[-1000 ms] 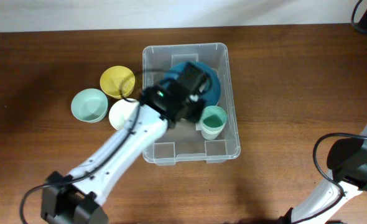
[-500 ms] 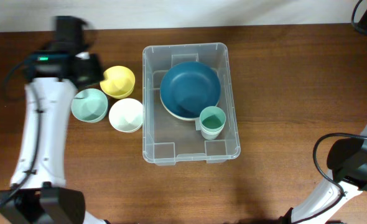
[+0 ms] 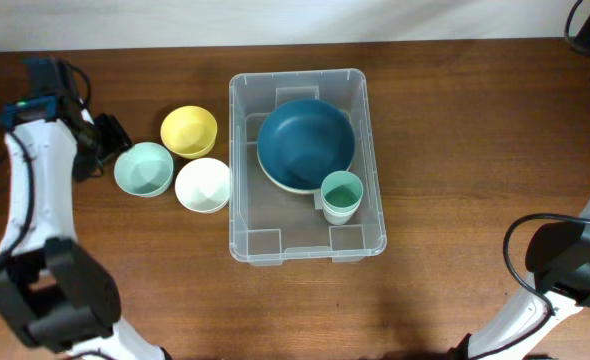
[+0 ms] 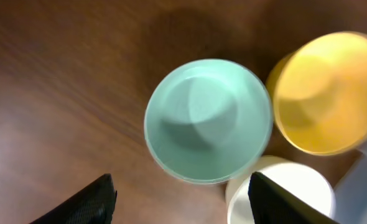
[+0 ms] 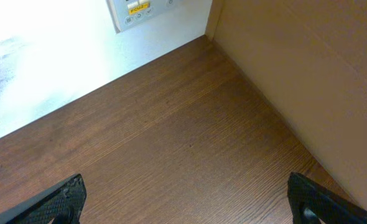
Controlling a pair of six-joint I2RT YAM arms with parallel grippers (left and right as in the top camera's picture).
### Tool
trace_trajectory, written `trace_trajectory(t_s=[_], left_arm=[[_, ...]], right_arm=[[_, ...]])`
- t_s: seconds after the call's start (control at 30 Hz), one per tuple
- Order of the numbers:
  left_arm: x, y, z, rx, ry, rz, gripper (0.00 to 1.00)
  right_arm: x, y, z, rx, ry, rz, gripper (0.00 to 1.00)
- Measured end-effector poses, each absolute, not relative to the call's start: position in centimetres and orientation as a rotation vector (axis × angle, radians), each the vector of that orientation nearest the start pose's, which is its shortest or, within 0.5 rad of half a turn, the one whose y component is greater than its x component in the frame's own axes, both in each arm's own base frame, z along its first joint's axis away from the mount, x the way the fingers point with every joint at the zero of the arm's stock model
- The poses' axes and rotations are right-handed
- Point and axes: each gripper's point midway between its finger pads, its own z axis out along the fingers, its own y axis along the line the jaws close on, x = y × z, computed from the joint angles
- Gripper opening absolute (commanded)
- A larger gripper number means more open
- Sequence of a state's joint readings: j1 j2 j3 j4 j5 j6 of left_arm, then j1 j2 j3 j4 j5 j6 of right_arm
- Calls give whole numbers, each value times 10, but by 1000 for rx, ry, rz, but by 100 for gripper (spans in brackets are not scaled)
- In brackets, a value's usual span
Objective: Pack container
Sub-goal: 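Move the left gripper to the mint-green bowl and grasp its rim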
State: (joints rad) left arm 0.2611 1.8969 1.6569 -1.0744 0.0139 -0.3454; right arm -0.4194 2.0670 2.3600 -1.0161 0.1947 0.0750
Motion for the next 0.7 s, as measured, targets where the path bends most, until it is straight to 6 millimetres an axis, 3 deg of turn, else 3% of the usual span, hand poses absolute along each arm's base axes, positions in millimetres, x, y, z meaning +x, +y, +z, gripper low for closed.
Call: trace_trajectory(t_s=[0.13, 0.27, 0.7], left_arm=[[404, 104, 82, -889, 2838, -47, 69], [406, 104, 55, -917, 2877, -50, 69], [411, 106, 44, -925, 2875, -49, 68]], right_arm=[[484, -252, 313, 663, 2213, -401, 99], [484, -252, 313, 663, 2213, -401, 99], [484, -252, 313, 663, 2213, -401, 99]])
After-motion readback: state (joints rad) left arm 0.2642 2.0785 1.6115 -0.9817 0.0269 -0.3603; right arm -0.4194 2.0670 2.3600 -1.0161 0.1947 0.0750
